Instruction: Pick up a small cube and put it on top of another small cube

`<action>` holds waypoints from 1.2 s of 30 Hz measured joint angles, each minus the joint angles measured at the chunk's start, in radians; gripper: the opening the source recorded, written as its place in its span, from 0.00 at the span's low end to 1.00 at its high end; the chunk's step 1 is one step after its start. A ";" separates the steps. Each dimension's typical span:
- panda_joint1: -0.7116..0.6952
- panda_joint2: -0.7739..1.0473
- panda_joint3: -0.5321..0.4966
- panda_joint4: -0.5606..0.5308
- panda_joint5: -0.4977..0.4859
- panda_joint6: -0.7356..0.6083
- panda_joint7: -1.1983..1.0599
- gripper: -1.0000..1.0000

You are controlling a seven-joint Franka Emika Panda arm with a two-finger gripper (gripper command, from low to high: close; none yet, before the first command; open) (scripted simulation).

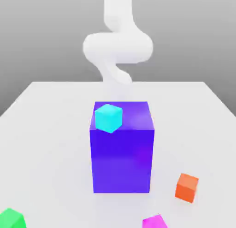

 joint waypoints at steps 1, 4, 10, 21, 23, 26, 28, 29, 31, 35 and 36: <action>0.023 0.028 -0.017 0.000 0.007 0.007 -0.044 0.50; 0.085 0.106 -0.064 0.001 0.029 0.027 -0.173 0.50; 0.198 0.259 -0.152 0.003 0.083 0.066 -0.431 0.50; 0.340 0.547 -0.252 0.007 0.218 0.134 -0.929 0.50; 0.353 0.599 -0.257 0.008 0.242 0.146 -1.019 0.50; 0.371 0.677 -0.258 0.009 0.273 0.165 -1.150 0.50; 0.379 0.727 -0.255 0.009 0.288 0.178 -1.234 0.50; 0.382 0.752 -0.254 0.009 0.294 0.186 -1.275 0.50; 0.383 0.801 -0.248 0.009 0.302 0.200 -1.354 0.50; 0.377 0.895 -0.229 0.008 0.298 0.234 -1.498 0.50; 0.376 0.917 -0.225 0.007 0.293 0.243 -1.531 0.50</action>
